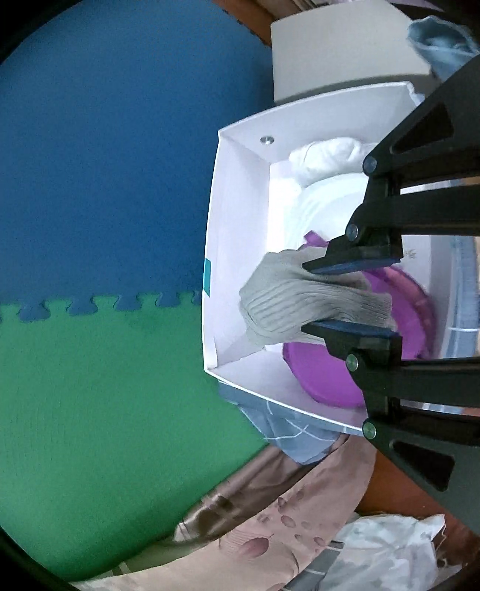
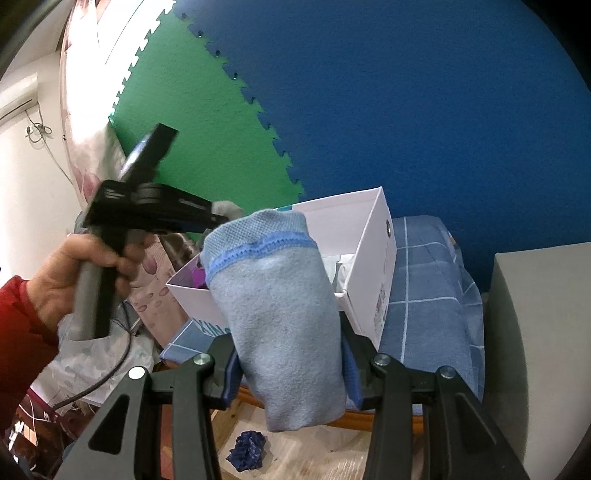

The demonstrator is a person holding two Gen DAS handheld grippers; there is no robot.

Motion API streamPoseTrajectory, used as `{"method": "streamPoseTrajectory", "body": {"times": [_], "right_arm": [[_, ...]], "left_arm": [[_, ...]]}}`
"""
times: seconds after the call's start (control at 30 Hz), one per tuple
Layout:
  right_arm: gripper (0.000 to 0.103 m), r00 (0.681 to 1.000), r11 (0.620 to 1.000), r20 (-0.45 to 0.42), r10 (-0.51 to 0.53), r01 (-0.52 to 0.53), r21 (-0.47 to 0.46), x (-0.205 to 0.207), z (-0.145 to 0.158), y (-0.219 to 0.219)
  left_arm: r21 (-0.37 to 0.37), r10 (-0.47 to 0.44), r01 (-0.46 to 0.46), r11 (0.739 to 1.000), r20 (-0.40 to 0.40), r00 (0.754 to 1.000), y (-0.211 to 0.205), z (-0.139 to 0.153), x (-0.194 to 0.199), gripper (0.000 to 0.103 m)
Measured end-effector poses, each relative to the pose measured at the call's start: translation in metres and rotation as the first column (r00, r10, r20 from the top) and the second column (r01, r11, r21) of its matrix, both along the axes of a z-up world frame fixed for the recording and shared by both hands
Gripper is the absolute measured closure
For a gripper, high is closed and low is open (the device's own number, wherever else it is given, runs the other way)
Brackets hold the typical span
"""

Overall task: Take underwear out of drawer
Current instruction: 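Lift the grey knit sock into the white box and open the left gripper, then drop the light blue sock into the box with the right gripper while the left returns to the drawer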

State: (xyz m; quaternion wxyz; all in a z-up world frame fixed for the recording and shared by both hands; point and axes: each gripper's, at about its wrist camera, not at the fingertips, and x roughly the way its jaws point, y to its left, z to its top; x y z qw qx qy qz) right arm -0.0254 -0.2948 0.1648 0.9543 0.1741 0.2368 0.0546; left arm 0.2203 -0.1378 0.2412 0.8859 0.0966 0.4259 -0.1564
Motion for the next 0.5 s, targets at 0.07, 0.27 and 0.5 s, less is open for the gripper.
{"method": "streamPoseTrajectory", "body": {"times": [0.07,0.27,0.5], "right_arm": [[0.059,1.000,1.000,-0.001,0.000,0.000,-0.006,0.000,0.000,0.000],[0.059,1.000,1.000,-0.012,0.003,-0.003,-0.011,0.003,-0.003,0.002],[0.059,1.000,1.000,-0.027,0.003,-0.004,-0.018,0.007,-0.007,0.007]], "left_arm": [[-0.013,0.017,-0.017,1.000,-0.025,1.000,-0.002,-0.009,0.010,0.080],[-0.033,0.053,-0.055,0.998,-0.040,0.998,-0.001,-0.021,0.026,0.057],[-0.063,0.032,-0.032,0.998,-0.006,0.999,0.000,-0.014,0.016,0.040]]}}
